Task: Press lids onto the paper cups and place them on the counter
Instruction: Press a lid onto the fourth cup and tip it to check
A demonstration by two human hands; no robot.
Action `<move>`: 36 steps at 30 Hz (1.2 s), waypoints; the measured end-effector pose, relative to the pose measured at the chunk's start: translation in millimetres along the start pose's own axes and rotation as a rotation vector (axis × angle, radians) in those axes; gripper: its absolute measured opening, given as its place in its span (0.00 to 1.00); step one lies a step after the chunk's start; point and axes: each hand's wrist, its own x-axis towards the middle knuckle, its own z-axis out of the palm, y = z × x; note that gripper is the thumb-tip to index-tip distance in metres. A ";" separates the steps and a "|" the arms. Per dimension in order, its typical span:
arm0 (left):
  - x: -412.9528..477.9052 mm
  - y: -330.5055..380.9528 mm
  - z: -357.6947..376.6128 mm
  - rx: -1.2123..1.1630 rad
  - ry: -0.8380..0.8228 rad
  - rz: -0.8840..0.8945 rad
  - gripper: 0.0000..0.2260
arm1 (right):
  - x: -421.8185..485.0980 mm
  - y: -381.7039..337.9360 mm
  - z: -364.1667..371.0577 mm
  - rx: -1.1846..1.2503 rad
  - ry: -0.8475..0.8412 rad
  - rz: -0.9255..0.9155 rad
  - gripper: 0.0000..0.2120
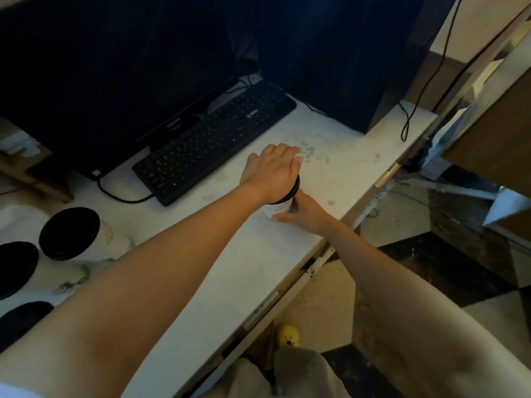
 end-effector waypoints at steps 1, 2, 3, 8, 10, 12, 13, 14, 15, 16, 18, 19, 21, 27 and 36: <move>-0.3 -0.5 -0.6 0.002 -0.002 0.009 0.21 | -1.8 -1.9 1.0 -0.003 0.010 -0.003 0.41; -0.2 -1.3 -2.0 0.001 -0.011 0.022 0.21 | -3.7 -3.9 2.3 -0.005 0.028 -0.009 0.40; 0.0 -2.6 -4.0 -0.005 -0.026 0.038 0.21 | -5.3 -5.0 4.5 -0.001 0.049 -0.014 0.40; 0.7 -10.0 -15.0 0.028 -0.121 0.142 0.23 | -11.7 -6.5 19.1 0.043 0.174 -0.036 0.38; -0.8 -9.8 -17.7 0.059 -0.116 0.138 0.24 | -13.4 -7.9 25.6 0.062 0.238 -0.038 0.37; -3.9 -8.7 -18.7 0.081 -0.086 0.074 0.27 | -15.1 -9.6 32.1 0.090 0.297 -0.021 0.36; -5.9 -8.2 -18.5 0.081 -0.080 0.026 0.28 | -15.1 -9.8 35.3 0.104 0.325 -0.012 0.36; -7.9 -7.3 -17.5 0.070 -0.081 -0.027 0.29 | -15.2 -9.7 39.1 0.117 0.354 -0.007 0.36; -10.2 -6.4 -16.1 0.043 -0.083 -0.087 0.29 | -14.8 -9.5 43.8 0.131 0.385 -0.005 0.36; -12.3 -5.2 -14.5 -0.005 -0.083 -0.151 0.29 | -14.9 -10.6 49.1 0.151 0.417 -0.004 0.36; -15.3 -2.9 -10.5 -0.118 -0.062 -0.252 0.27 | -14.4 -12.3 59.3 0.205 0.455 0.006 0.36; -16.9 -2.5 -8.2 -0.132 -0.035 -0.267 0.26 | -13.4 -12.0 62.6 0.214 0.453 -0.005 0.36; -19.7 -3.8 -4.0 -0.094 0.032 -0.236 0.24 | -11.7 -7.2 61.5 0.182 0.413 -0.047 0.36; -19.4 -17.5 -4.1 -0.116 0.062 -0.075 0.21 | -15.1 -4.2 22.2 0.237 0.062 -0.081 0.37; -10.6 -10.4 -15.2 -0.068 -0.028 -0.221 0.28 | -6.1 -7.4 47.7 0.190 0.324 -0.066 0.35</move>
